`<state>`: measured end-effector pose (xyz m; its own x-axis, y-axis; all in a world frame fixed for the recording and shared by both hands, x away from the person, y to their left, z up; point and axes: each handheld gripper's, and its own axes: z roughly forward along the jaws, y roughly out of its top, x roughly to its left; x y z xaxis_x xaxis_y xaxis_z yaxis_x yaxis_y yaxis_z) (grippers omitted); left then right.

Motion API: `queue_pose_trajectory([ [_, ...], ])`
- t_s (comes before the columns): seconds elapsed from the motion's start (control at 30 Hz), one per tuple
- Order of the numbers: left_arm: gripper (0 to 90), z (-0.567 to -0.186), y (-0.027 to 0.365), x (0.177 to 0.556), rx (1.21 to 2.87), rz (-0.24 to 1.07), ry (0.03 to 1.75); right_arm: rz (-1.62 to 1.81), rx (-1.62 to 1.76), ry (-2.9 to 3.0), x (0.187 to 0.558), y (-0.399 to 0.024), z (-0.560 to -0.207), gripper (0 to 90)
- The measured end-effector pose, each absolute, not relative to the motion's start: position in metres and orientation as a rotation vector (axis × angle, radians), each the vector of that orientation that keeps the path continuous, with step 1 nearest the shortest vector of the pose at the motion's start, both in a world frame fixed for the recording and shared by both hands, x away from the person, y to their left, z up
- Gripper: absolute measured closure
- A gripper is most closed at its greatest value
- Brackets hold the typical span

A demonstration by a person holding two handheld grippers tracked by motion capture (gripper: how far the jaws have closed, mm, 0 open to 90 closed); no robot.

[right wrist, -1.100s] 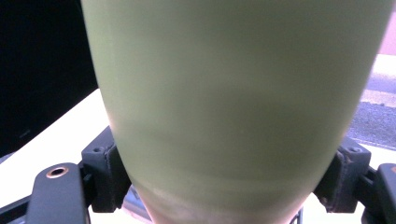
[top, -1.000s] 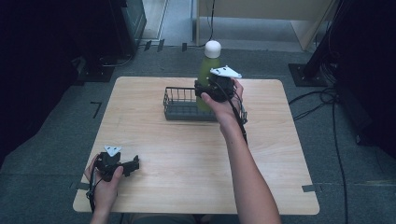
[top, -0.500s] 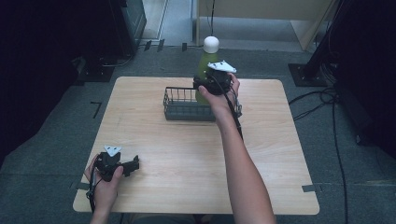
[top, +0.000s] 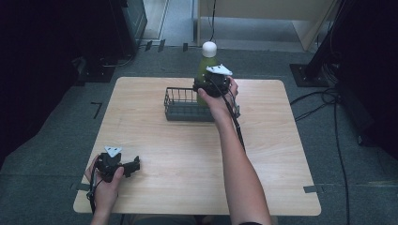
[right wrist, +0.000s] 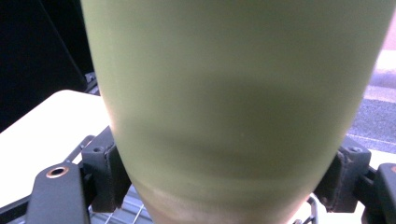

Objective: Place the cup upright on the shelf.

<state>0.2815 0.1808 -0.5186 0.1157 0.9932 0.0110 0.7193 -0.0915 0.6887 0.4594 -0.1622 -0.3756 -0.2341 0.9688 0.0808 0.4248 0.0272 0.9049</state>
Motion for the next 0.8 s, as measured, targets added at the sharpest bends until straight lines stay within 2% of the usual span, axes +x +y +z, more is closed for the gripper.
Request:
queue_pose_trajectory([
  [0.4, 0.1, -0.519, 0.181, 0.281, 1.870, 0.673, 1.657, 1.152, 1.434, 1.751, 0.461, -0.162, -0.396, 20.0],
  [0.8, 0.1, -0.519, 0.181, 0.281, 1.868, 0.675, 1.657, 1.185, 1.410, 1.708, 0.455, -0.162, -0.403, 19.6],
])
